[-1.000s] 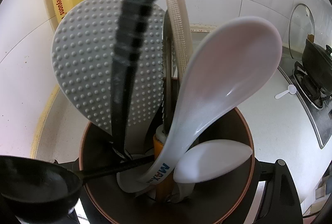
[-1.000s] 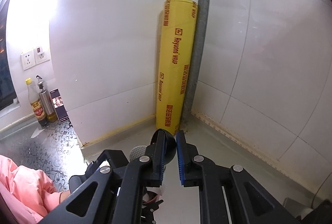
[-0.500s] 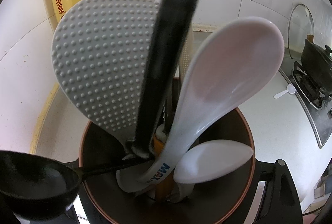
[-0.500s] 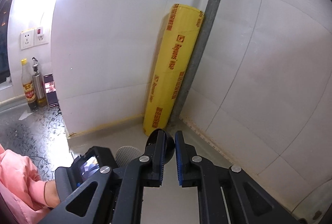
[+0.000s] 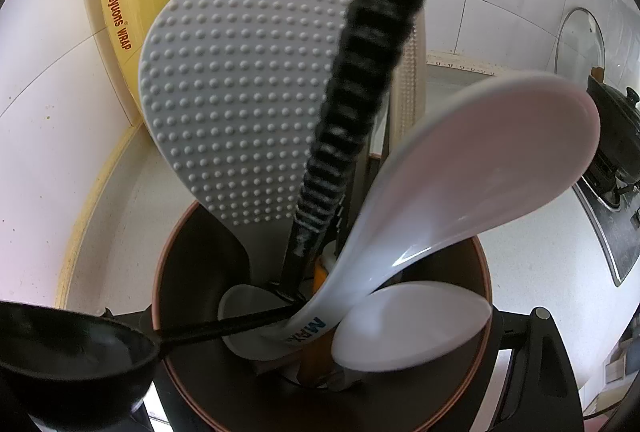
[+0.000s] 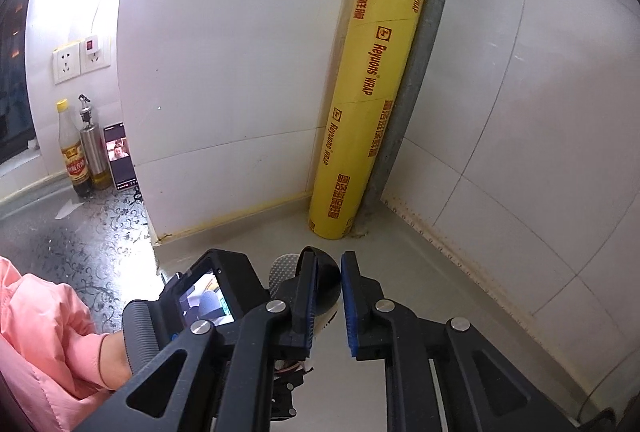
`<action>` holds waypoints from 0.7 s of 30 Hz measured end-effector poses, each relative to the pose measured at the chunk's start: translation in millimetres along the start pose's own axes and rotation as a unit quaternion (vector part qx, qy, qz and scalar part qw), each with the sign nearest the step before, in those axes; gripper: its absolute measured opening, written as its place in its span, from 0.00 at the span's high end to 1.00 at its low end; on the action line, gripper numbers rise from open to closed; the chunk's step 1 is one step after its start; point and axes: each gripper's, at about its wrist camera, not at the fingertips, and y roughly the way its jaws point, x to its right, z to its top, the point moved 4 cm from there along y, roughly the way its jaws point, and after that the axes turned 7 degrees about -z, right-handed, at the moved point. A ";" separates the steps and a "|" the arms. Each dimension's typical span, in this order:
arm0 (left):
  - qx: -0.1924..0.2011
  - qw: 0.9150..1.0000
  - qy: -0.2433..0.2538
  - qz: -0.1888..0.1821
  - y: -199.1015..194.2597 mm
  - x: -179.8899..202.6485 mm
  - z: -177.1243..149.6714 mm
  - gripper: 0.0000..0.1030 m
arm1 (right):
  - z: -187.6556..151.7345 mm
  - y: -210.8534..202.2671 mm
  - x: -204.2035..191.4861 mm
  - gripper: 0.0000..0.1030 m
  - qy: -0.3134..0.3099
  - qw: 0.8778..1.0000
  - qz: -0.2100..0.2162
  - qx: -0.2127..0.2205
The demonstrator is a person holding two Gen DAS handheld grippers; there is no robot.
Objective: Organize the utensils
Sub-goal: 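Open the right gripper to release the ladle in the holder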
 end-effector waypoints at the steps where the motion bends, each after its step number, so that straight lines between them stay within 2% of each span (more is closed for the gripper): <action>1: 0.000 1.000 0.000 0.000 0.0 0.0 -0.1 0.13 | -0.4 -1.1 0.9 0.84 0.002 1.000 0.002 0.001; 3: 0.000 1.000 0.000 0.000 0.0 -0.6 -0.3 0.13 | -0.5 -4.5 2.7 0.78 0.010 1.000 0.010 0.004; 7: -0.001 1.000 0.001 -0.001 0.1 -1.5 -0.6 0.13 | 0.0 -13.4 7.8 0.49 0.025 0.999 0.010 0.017; 14: -0.002 1.000 0.000 -0.001 0.1 -2.9 -0.9 0.13 | -13.0 -18.8 30.5 0.48 0.068 0.998 -0.003 0.014; 18: -0.003 1.000 -0.001 0.000 -0.9 -4.3 -3.5 0.13 | -36.2 -13.3 54.1 0.38 0.117 0.993 -0.019 -0.009; 21: -0.006 1.000 -0.001 0.002 1.5 -0.9 0.2 0.13 | -60.7 -5.6 75.2 0.36 0.163 0.985 -0.035 -0.037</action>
